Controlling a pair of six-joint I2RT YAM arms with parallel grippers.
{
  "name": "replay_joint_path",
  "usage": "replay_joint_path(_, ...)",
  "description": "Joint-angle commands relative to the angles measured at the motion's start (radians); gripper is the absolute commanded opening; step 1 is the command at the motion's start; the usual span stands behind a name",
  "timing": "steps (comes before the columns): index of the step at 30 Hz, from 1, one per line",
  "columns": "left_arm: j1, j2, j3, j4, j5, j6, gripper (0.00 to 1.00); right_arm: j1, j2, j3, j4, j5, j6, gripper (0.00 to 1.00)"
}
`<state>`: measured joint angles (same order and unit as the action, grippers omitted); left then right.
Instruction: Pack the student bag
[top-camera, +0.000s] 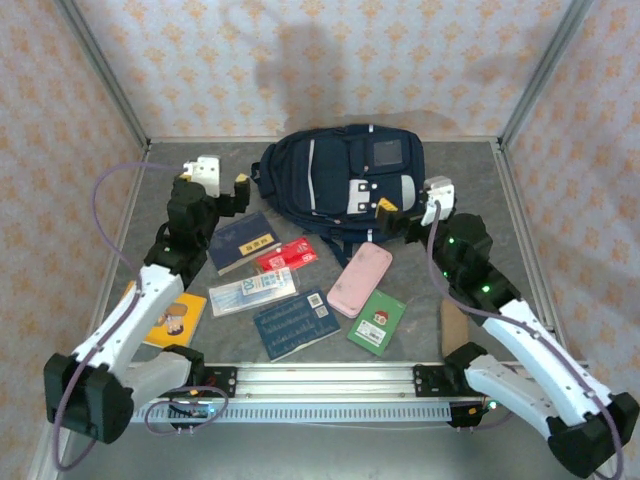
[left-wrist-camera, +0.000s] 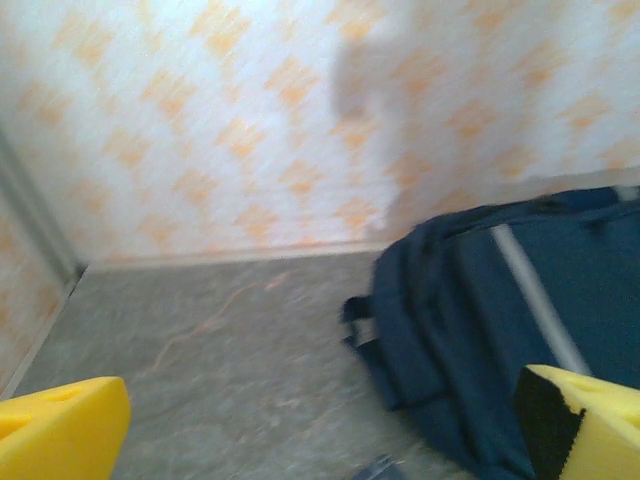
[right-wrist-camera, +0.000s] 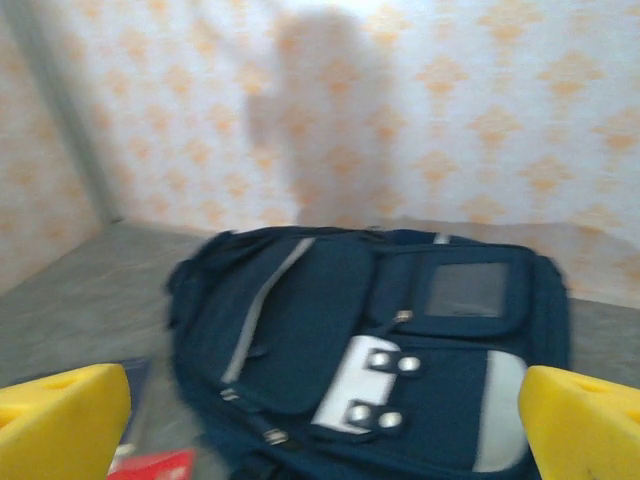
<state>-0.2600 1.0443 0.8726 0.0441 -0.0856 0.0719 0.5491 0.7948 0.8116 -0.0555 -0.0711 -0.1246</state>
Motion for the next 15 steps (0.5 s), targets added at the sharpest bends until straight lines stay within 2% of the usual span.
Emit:
replay_joint_path(1,-0.077,-0.043,0.117,-0.240,-0.038,-0.016,1.00,0.055,-0.005,0.150,-0.367,0.028,0.027,0.99)
replay_joint_path(2,-0.101,-0.033,0.166,-0.299,-0.062,-0.047,1.00,0.055,-0.008,0.193,-0.415,0.054,0.086,0.99)
replay_joint_path(3,-0.107,-0.014,0.220,-0.367,-0.079,-0.097,1.00,0.055,-0.011,0.229,-0.457,0.131,0.200,0.99)
replay_joint_path(4,-0.107,0.020,0.298,-0.485,-0.149,-0.194,1.00,0.054,-0.009,0.295,-0.577,0.265,0.430,0.99)
replay_joint_path(5,-0.106,0.065,0.392,-0.654,-0.275,-0.329,1.00,0.039,-0.003,0.360,-0.664,0.290,0.557,0.99)
replay_joint_path(7,-0.103,0.150,0.492,-0.827,-0.494,-0.510,1.00,-0.018,0.027,0.435,-0.673,0.092,0.453,0.99)
replay_joint_path(9,-0.089,0.213,0.488,-0.781,-0.423,-0.444,1.00,-0.039,0.105,0.512,-0.762,0.080,0.462,0.99)
replay_joint_path(12,-0.091,0.334,0.529,-0.763,-0.370,-0.477,1.00,-0.039,0.209,0.573,-0.889,0.049,0.476,0.99)
replay_joint_path(15,-0.091,0.473,0.621,-0.793,-0.340,-0.480,1.00,-0.021,0.184,0.502,-0.889,0.149,0.506,0.99)
